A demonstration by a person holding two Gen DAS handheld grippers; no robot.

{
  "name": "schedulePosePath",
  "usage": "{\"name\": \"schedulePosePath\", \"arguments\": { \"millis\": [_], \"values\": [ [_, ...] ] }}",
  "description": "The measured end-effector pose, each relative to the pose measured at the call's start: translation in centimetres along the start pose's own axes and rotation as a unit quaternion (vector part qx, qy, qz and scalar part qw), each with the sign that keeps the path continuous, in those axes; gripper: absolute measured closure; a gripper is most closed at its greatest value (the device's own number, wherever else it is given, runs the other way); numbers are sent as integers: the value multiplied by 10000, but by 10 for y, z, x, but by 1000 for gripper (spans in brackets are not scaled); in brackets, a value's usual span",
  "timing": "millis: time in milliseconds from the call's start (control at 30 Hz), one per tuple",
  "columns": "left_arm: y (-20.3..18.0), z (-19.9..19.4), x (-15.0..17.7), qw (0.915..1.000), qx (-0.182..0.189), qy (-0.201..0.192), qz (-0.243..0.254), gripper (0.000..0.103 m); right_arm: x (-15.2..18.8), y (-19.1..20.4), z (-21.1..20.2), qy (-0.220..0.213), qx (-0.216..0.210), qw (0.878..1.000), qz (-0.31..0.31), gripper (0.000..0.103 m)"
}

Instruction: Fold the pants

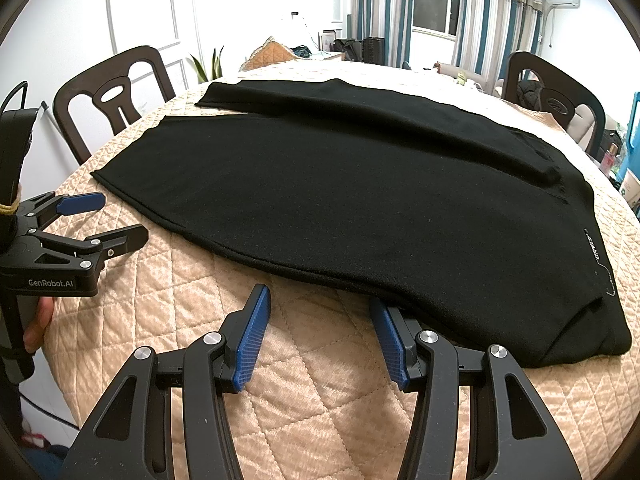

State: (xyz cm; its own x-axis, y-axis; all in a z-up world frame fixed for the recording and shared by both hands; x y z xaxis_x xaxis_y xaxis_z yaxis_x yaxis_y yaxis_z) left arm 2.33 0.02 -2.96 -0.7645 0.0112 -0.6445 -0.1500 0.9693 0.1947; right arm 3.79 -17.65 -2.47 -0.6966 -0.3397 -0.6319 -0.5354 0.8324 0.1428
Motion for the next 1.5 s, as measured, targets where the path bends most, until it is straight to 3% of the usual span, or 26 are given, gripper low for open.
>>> {"name": "schedulePosePath", "arguments": {
  "millis": [1500],
  "values": [
    [0,-1,5,10000,-6,13,-8,1,1,-2,-8,-8,-143,9999,88,51]
  ]
}}
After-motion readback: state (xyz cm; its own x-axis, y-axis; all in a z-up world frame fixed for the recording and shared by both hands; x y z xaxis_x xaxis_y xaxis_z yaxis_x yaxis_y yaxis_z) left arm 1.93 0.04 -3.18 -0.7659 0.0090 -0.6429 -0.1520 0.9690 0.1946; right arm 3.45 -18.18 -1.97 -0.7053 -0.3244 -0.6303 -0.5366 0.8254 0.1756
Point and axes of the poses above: each gripper's, at about its wrist camera, not at the fingertips, and z roughly the way its jaws point, y to its left, x to its underside, the point moved 4 cm from there along z, roughly the way its jaws point, and after that the axes turned 14 degrees about -x, right-handed, at the moved point
